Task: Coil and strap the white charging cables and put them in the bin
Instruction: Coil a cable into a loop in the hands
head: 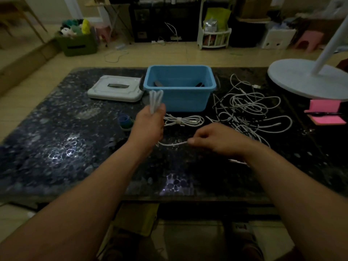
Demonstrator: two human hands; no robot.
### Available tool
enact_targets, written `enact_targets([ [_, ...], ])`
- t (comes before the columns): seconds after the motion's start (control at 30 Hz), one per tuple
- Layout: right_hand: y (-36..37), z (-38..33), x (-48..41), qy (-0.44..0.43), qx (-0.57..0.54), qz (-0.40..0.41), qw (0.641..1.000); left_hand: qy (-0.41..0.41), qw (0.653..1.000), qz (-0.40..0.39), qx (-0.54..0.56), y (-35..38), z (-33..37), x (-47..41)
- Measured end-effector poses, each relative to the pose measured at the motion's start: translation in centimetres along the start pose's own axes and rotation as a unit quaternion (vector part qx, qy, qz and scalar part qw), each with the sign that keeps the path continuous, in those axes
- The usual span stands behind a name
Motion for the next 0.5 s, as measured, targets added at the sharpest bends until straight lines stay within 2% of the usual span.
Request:
enact_targets([
  [0.07,-0.8,0.4,-0.6,0.016,-0.069,0.046,0.996,0.034,0.989,-0.043,-0.138,1.0,-0.4,0.7],
  [0.13,-0.3,0.1,-0.8,0.038,-0.142,0.031,0.989,0.091,0.961,-0.111,-0.238,2.7,-0.5,1.6],
  [0.23,0.1,-0.6,-0.9,-0.014,-0.141,-0.003,0.99,0.099,0.945,-0.224,-0.216,4.6,-0.8,2.9],
  [0.33,-1.1,0.1,-0.5,-0.007,-0.193,0.016,0.981,0.063,0.949,-0.26,-0.164,5.1,-0.7,3.5],
  [0.5,-2.4,0.8,-0.3,-0.003,-0.193,0.069,0.979,0.057,0.926,-0.318,-0.197,6.2,-0.3,4.7],
])
Point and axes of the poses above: each hand's wrist, its own x-axis away from the middle knuckle, its own y-axis out of the palm, z = x × y, the point moved 5 cm from there along -x, towards the middle knuckle, and after that the axes turned 2 degrees about x, right-handed, at the moved point
